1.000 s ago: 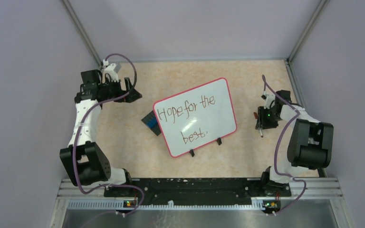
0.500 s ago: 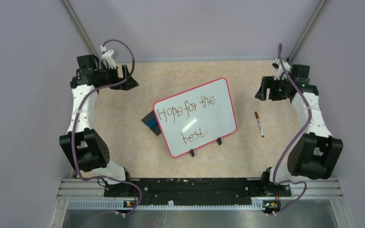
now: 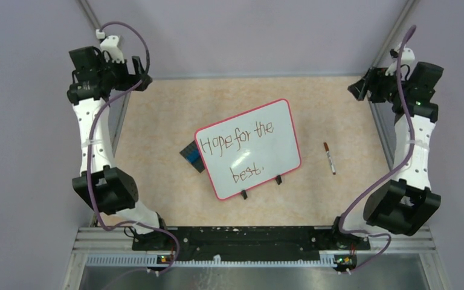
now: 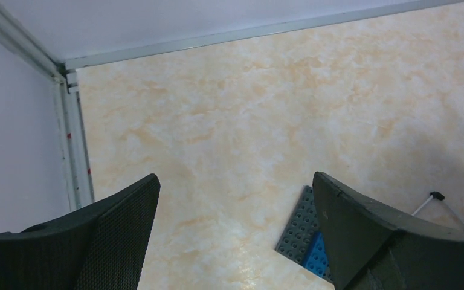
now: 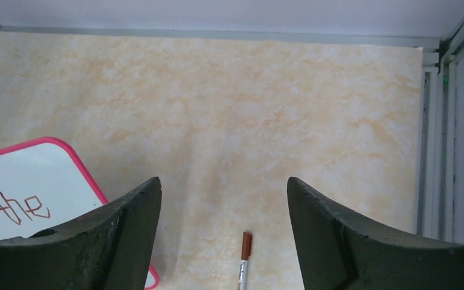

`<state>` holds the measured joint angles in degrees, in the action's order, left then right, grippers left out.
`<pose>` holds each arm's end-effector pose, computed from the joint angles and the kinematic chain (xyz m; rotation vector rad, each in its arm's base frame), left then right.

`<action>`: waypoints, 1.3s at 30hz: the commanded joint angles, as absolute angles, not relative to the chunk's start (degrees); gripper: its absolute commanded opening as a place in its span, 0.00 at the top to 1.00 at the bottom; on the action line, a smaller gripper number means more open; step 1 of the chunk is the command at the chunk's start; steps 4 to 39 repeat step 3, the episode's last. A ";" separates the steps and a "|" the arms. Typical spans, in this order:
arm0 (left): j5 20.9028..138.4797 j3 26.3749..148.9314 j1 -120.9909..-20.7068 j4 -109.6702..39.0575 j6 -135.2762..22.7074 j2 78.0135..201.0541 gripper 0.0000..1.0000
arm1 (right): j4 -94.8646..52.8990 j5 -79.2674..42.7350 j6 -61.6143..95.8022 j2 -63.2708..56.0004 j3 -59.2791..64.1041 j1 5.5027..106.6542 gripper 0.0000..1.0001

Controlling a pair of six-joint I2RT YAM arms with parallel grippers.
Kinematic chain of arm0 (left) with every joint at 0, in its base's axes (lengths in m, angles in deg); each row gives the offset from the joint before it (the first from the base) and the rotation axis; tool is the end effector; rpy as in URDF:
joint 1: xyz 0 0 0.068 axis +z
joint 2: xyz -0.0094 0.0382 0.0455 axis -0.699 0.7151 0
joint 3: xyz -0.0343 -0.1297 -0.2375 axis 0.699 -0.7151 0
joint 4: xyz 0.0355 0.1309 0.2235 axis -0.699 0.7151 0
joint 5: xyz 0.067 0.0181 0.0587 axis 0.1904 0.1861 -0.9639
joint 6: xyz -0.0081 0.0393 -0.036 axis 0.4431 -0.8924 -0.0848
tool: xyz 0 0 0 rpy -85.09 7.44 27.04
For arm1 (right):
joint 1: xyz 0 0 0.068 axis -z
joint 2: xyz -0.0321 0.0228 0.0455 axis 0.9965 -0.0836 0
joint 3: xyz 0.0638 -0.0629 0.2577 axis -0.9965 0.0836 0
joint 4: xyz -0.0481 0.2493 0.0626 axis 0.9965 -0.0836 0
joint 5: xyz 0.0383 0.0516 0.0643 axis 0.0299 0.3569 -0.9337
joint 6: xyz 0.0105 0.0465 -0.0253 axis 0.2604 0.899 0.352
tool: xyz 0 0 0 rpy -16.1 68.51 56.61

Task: Write a sentence on the whiteboard
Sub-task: Reset both arms

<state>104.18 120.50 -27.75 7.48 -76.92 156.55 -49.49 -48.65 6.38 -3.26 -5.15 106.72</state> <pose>0.3398 0.0812 0.4402 0.2159 1.9786 -0.3006 0.2973 -0.0936 0.3989 -0.1089 1.9475 0.3822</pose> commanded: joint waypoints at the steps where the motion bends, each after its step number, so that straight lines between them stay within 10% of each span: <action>1: 99.17 119.84 -26.69 4.54 -74.99 154.65 0.01 | -45.62 -51.33 8.89 -1.61 -7.73 107.83 0.27; 39: 97.93 118.97 -26.68 4.08 -75.09 154.05 0.01 | -44.96 -51.60 9.29 -1.36 -7.01 107.87 0.27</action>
